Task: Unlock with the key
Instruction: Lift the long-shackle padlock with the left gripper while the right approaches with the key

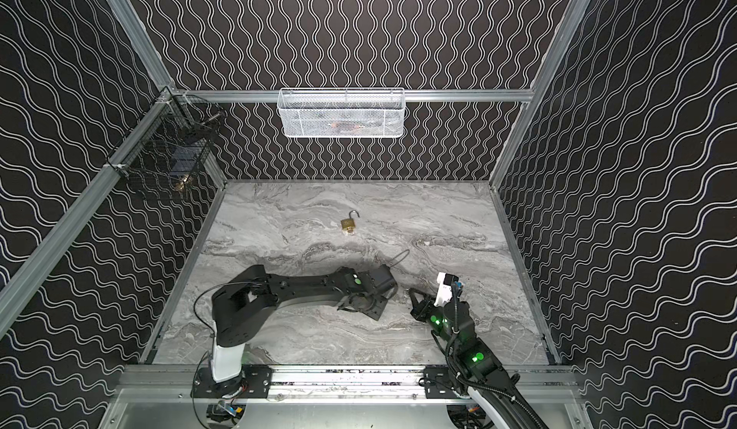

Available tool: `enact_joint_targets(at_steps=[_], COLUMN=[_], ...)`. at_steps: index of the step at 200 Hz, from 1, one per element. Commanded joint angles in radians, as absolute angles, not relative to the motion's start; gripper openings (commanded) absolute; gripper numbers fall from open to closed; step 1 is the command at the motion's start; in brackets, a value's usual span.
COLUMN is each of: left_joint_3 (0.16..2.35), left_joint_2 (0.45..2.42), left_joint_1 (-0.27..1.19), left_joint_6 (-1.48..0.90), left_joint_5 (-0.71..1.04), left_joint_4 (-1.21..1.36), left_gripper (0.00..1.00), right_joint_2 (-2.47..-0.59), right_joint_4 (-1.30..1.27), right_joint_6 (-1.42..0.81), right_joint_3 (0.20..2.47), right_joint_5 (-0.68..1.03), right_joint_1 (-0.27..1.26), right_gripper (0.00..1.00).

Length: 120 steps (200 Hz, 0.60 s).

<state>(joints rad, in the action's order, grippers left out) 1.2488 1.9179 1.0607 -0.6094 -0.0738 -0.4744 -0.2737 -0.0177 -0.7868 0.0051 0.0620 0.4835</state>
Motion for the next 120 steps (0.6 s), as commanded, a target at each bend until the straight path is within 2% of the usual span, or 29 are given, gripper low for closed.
enact_joint_targets(at_steps=[1, 36, 64, 120], left_joint_3=[1.151, 0.982, 0.866, 0.800], left_joint_2=[1.805, 1.678, 1.602, 1.470], left_joint_1=[0.985, 0.863, 0.792, 0.775], left_joint_6=[-0.671, -0.803, -0.967, -1.168], left_joint_5=[0.052, 0.202, 0.246, 0.035], left_joint_4=[-0.275, 0.044, 0.329, 0.534], left_gripper=[0.43, 0.40, 0.38, 0.36], right_joint_2=[-0.316, -0.468, -0.569, -0.779], right_joint_4=[-0.086, -0.308, -0.526, -0.872], right_joint_6=[-0.720, -0.588, -0.524, -0.424], right_joint_3=[-0.044, -0.018, -0.013, -0.002], right_joint_5=[0.059, 0.077, 0.081, -0.072], right_joint_1=[0.484, 0.485, 0.488, 0.605], right_gripper=[0.00, 0.00, 0.00, 0.00])
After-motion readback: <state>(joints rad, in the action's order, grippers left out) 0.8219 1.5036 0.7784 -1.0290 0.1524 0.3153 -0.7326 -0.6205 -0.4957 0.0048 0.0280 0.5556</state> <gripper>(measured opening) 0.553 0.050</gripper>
